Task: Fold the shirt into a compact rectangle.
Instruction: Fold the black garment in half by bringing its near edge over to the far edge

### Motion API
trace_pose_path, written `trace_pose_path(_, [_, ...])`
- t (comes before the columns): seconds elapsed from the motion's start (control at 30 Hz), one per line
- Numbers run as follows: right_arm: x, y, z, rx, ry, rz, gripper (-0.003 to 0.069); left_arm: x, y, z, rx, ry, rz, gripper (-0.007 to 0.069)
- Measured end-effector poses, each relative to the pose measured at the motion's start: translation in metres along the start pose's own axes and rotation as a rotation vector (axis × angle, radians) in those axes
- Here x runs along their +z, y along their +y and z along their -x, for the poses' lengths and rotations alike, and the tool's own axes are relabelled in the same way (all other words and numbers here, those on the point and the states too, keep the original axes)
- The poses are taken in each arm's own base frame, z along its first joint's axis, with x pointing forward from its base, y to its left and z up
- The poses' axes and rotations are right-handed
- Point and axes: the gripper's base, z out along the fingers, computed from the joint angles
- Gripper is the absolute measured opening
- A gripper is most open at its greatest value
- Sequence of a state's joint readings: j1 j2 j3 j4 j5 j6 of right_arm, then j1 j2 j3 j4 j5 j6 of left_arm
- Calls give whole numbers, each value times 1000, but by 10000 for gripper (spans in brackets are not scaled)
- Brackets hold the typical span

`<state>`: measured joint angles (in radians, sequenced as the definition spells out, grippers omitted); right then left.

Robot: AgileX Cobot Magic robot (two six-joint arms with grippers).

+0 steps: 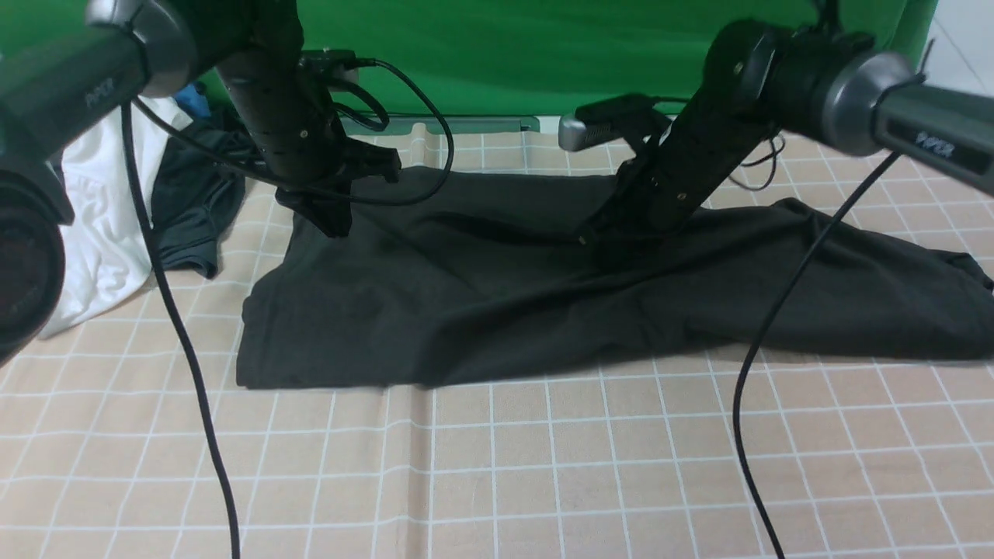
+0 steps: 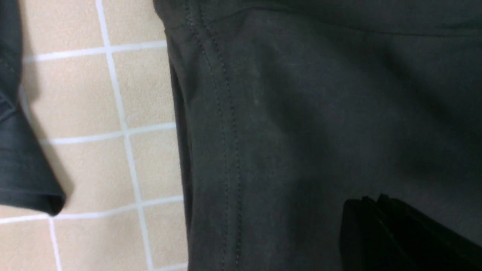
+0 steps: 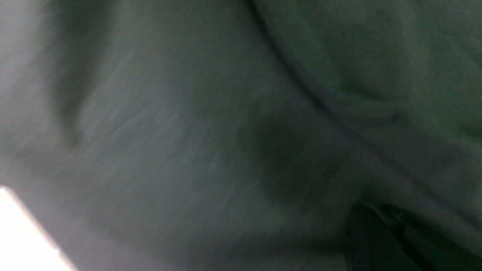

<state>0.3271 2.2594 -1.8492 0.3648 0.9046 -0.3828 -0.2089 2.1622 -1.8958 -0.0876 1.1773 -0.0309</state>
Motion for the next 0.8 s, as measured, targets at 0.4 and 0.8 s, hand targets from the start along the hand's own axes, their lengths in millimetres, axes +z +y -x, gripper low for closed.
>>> trace_pose_path(0.4, [12,-49,26,58,-321,-224,38,-5,-1,1,-22,-25,-2,19])
trace_pose_path(0.8, [-94,-80,44,60,-142,-181,38,-8,23,10,-75,-122,125,24])
